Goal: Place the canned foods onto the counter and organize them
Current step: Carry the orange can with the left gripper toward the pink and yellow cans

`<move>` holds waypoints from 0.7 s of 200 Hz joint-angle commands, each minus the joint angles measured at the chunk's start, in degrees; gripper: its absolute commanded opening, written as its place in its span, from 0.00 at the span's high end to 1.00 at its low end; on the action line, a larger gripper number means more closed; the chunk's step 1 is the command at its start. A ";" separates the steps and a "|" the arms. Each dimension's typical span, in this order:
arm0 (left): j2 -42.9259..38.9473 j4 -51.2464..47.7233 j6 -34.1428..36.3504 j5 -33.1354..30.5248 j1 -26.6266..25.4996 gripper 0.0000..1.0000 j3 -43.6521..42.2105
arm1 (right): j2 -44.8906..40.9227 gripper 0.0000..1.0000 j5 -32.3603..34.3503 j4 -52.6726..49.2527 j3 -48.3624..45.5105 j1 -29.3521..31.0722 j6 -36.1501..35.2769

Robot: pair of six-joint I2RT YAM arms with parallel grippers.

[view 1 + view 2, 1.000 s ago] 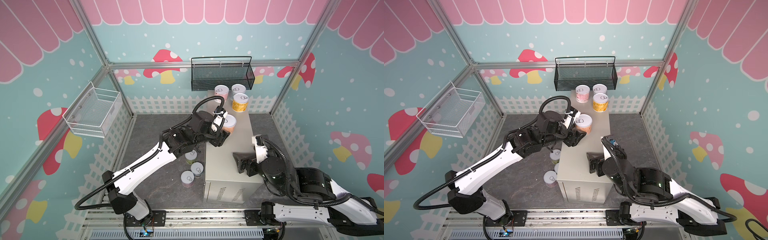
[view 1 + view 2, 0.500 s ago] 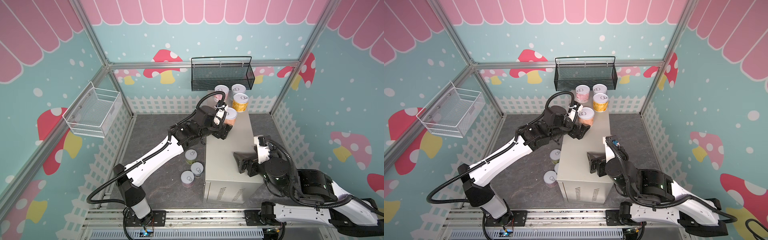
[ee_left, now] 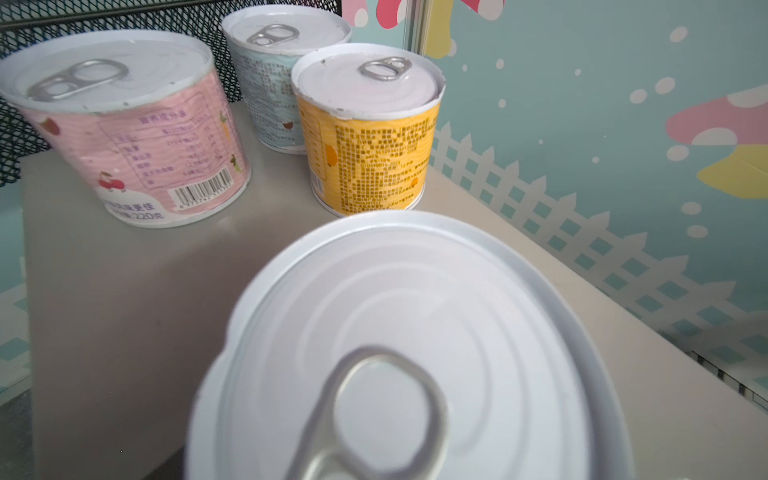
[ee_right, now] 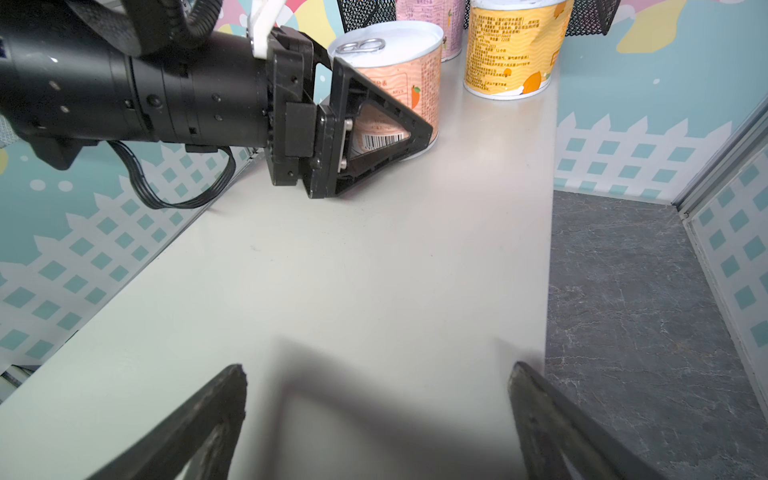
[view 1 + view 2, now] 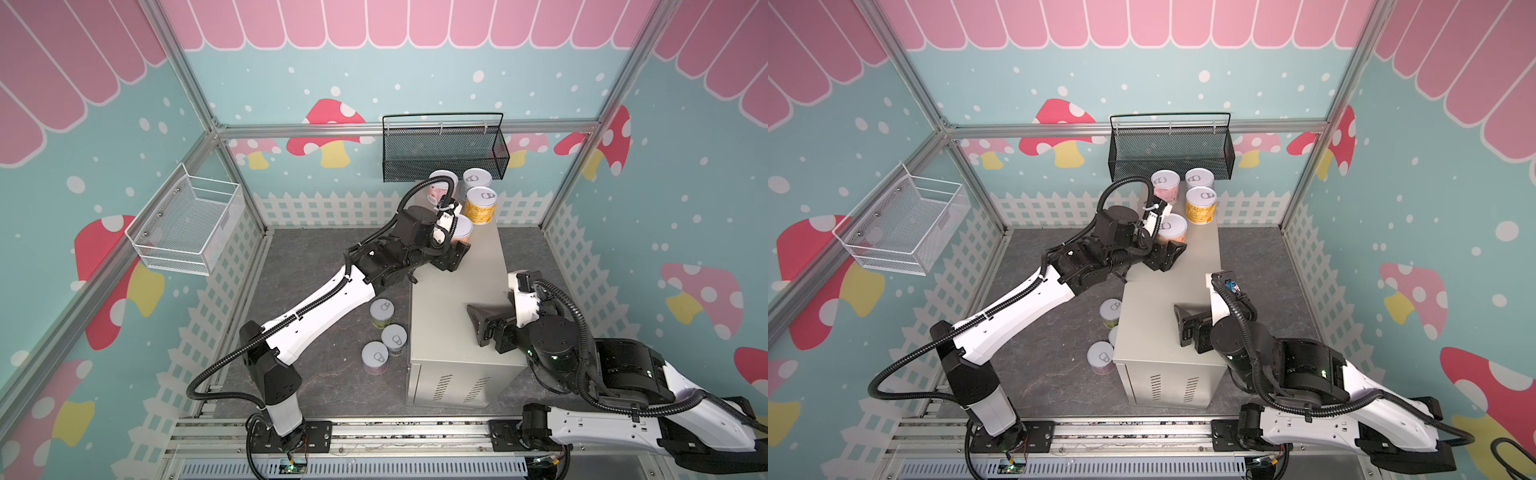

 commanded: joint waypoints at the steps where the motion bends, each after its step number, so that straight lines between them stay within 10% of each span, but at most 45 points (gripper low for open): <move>1: 0.57 2.11 0.17 0.12 1.30 0.27 0.87 | 0.35 0.01 -3.68 -7.55 -2.36 -0.09 4.24; 140: 7.01 5.55 3.76 3.81 6.50 0.28 2.51 | 0.04 0.01 -3.95 -7.39 -2.61 -0.09 4.15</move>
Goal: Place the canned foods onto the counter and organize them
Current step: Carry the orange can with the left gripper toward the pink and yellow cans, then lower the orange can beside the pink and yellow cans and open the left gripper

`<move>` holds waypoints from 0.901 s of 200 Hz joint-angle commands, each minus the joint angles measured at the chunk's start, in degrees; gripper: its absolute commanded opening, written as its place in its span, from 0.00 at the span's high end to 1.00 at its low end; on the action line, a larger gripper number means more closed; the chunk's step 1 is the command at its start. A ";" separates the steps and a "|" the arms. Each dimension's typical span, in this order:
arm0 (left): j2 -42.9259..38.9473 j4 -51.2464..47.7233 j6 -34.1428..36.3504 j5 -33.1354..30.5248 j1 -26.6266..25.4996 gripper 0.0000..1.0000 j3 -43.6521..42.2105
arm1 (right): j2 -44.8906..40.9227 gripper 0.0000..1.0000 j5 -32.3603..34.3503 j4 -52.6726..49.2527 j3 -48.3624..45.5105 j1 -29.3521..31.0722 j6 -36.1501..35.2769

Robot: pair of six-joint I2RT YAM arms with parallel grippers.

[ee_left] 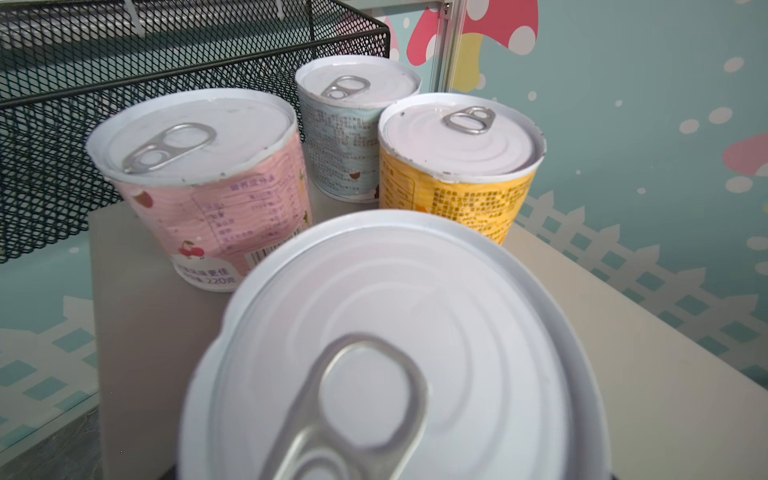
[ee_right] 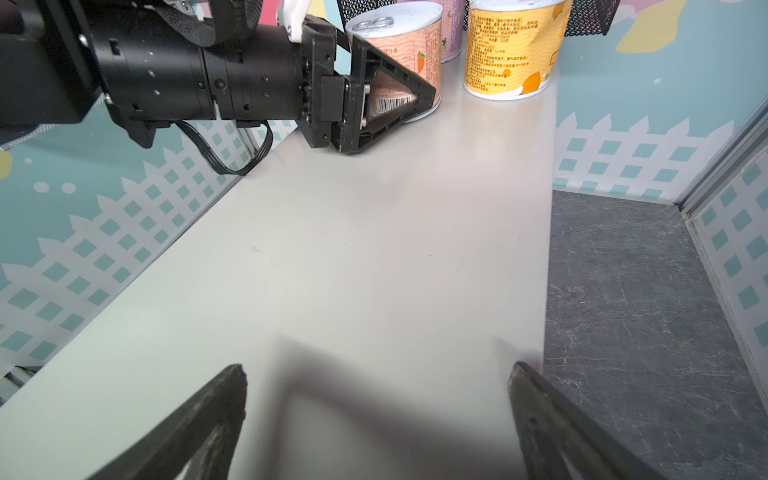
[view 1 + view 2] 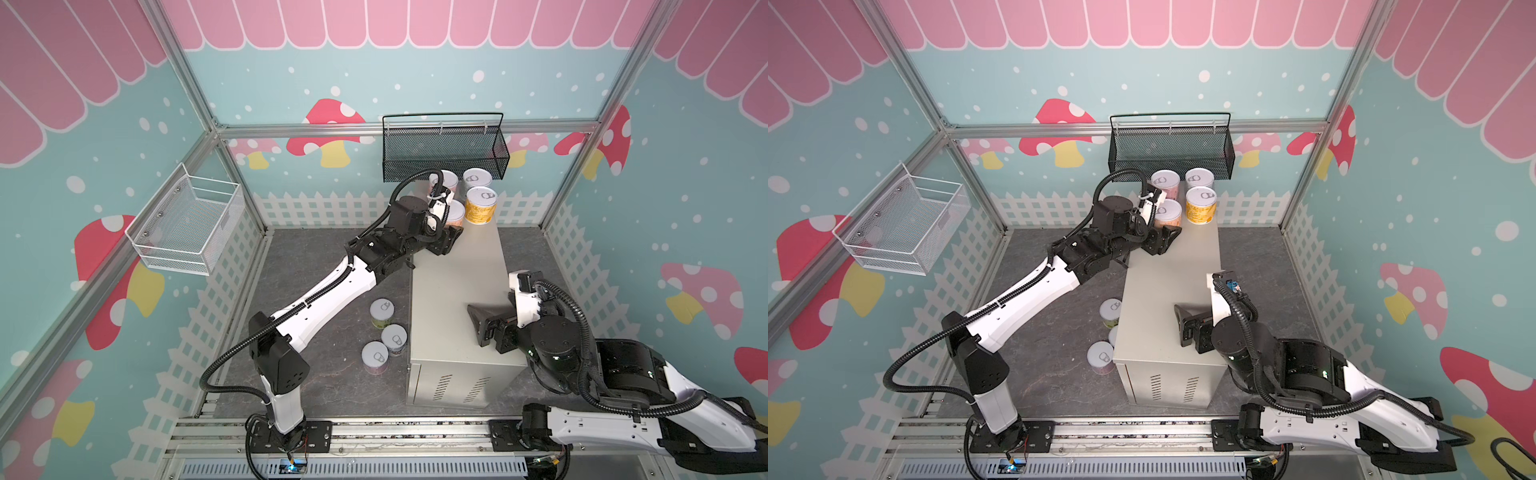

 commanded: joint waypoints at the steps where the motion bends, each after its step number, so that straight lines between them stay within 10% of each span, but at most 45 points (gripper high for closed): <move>1: 2.82 -1.79 0.77 1.40 1.32 0.28 1.39 | 0.39 0.01 -3.92 -7.67 -2.31 -0.09 4.09; 180: 6.37 -2.50 -0.39 1.33 2.60 0.28 3.26 | 0.35 0.01 -4.04 -8.03 -1.91 -0.10 3.81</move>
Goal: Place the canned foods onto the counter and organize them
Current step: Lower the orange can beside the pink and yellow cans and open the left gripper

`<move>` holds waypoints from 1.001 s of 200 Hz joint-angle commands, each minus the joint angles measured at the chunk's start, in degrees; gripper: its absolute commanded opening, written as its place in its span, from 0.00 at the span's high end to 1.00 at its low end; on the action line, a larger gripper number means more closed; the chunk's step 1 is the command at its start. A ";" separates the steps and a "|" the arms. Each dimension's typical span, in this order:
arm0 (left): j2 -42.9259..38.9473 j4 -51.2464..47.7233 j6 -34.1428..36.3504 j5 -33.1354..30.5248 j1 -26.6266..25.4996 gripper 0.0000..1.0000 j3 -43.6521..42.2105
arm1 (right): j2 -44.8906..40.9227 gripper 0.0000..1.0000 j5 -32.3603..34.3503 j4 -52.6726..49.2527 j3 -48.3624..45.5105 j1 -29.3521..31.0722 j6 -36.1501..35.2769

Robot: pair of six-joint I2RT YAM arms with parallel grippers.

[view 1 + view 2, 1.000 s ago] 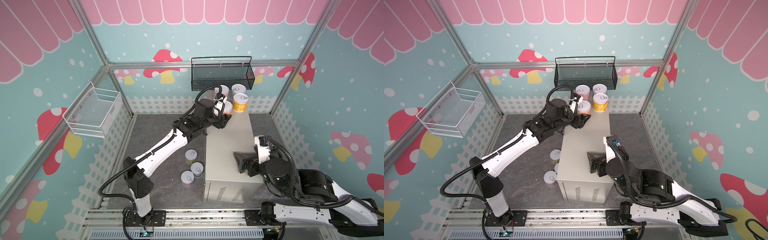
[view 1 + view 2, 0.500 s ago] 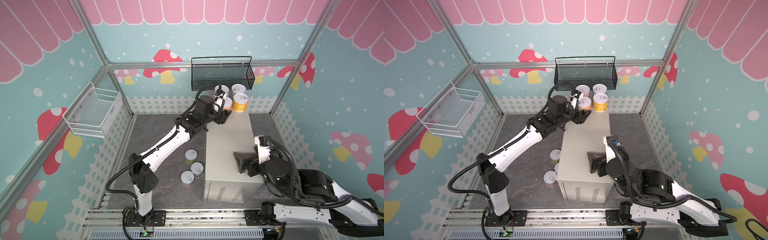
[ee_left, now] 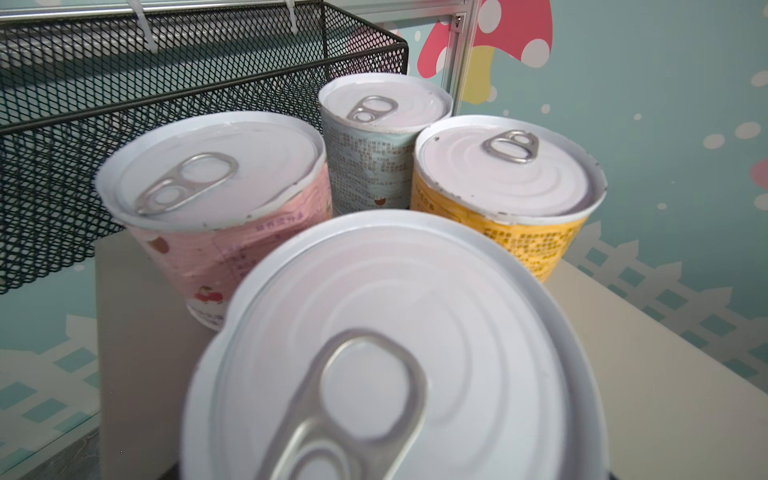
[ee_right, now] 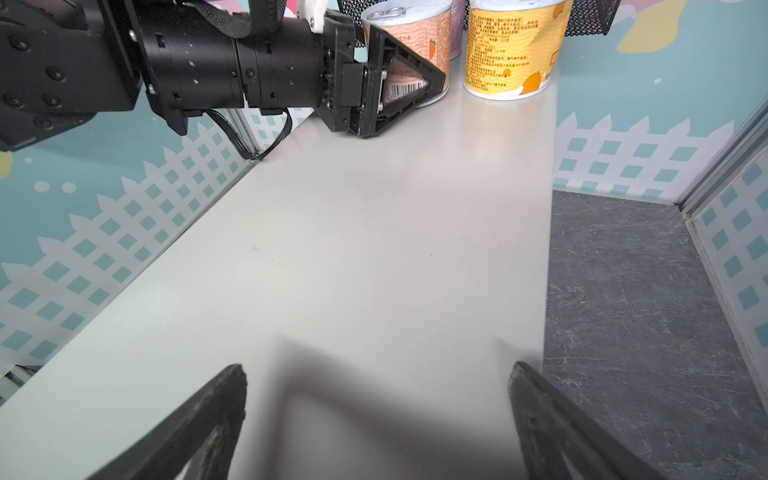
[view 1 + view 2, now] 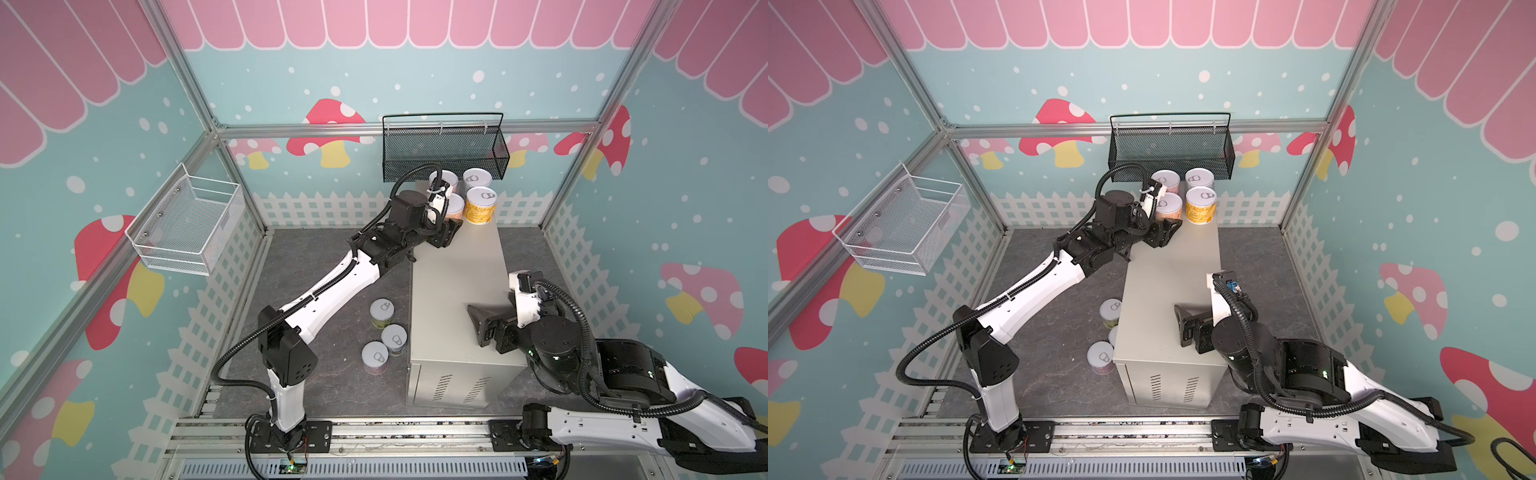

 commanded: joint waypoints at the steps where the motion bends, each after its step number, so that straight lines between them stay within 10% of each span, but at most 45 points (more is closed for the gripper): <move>1: 2.83 -3.77 -0.76 0.44 1.01 0.28 -0.26 | 0.39 0.01 -4.01 -7.94 -1.93 -0.09 3.84; 52: 3.18 -4.21 -0.84 1.05 1.07 0.25 0.10 | 0.28 0.00 -3.99 -7.91 -2.21 -0.08 3.91; 95: 0.99 -5.21 -1.24 1.84 0.96 0.01 -0.43 | 0.06 0.00 -3.56 -7.30 -2.98 -0.09 3.83; 200: -22.95 -10.03 -4.58 -4.11 -0.98 0.01 -18.84 | 5.06 0.01 1.30 -6.10 4.50 -0.09 -1.29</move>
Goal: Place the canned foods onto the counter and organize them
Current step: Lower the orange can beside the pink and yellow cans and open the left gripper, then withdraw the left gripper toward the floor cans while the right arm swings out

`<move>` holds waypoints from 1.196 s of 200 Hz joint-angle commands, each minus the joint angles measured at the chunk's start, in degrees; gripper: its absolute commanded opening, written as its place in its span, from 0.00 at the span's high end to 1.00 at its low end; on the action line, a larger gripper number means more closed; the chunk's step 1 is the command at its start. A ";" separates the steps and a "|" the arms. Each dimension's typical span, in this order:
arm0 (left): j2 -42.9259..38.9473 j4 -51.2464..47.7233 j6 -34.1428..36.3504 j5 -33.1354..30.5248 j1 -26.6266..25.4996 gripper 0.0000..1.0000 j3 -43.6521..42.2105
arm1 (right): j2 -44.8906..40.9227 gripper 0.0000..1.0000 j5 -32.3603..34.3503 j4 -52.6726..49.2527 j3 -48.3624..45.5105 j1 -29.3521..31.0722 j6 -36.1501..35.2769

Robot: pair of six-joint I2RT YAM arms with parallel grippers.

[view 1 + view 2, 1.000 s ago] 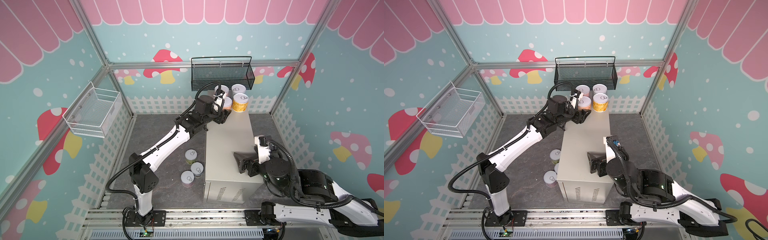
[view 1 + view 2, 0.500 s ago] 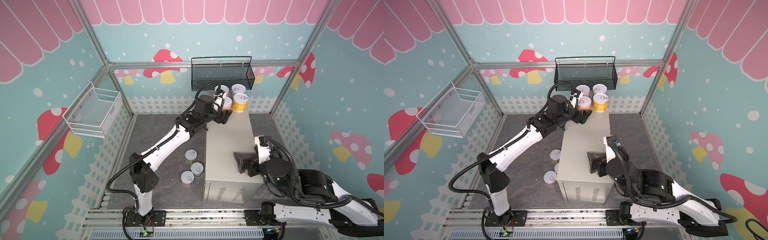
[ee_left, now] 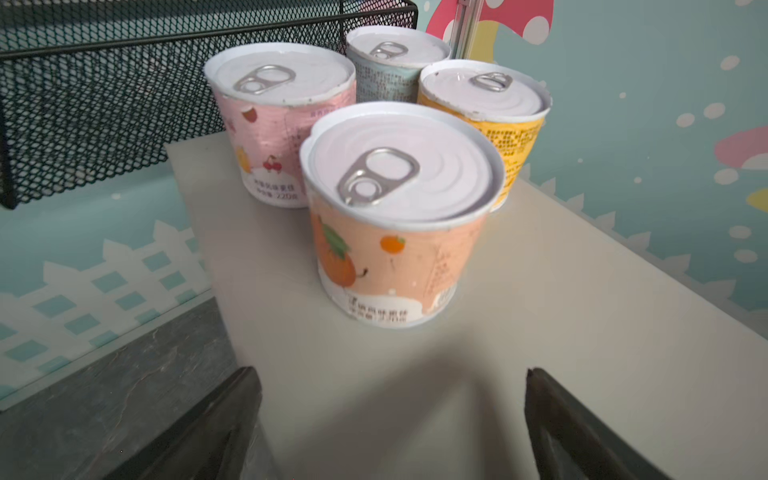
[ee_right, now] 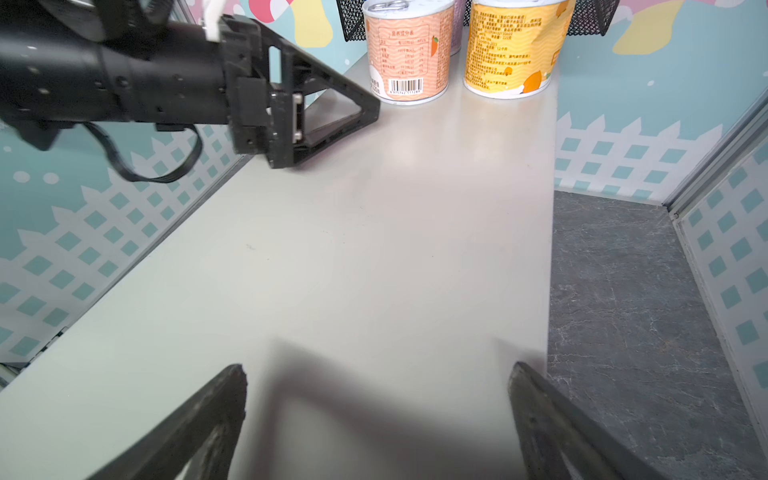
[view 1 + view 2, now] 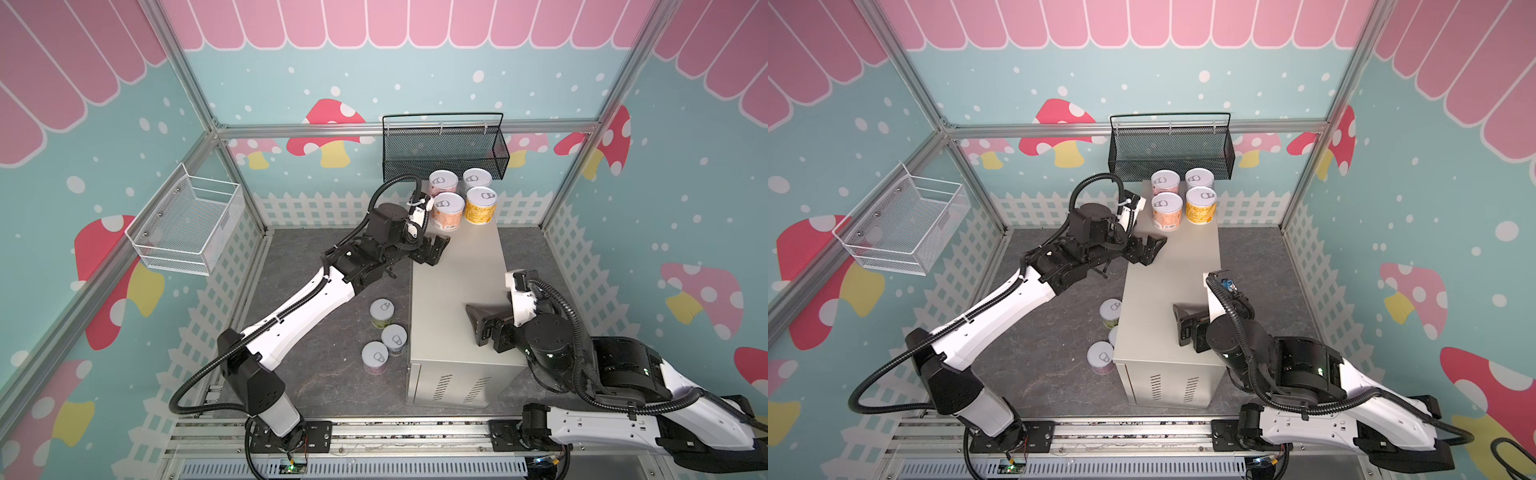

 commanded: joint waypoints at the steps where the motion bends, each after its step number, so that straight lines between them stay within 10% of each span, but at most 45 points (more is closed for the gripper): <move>1: -6.29 -5.76 -1.19 -2.37 -0.23 0.01 -2.67 | 2.55 0.01 0.81 -4.48 2.70 -0.09 -0.62; 70: -22.68 -17.12 3.32 -0.19 -0.06 0.01 -11.36 | 11.35 0.01 -1.46 -0.49 14.64 -3.95 -12.55; 143: -32.32 -13.23 5.16 2.06 0.72 0.01 -20.15 | 20.39 0.01 -24.18 5.60 30.97 -31.55 -29.50; 239: -34.33 -9.56 3.40 9.30 1.45 0.01 -24.88 | 25.01 0.01 -50.96 10.25 32.13 -58.86 -32.48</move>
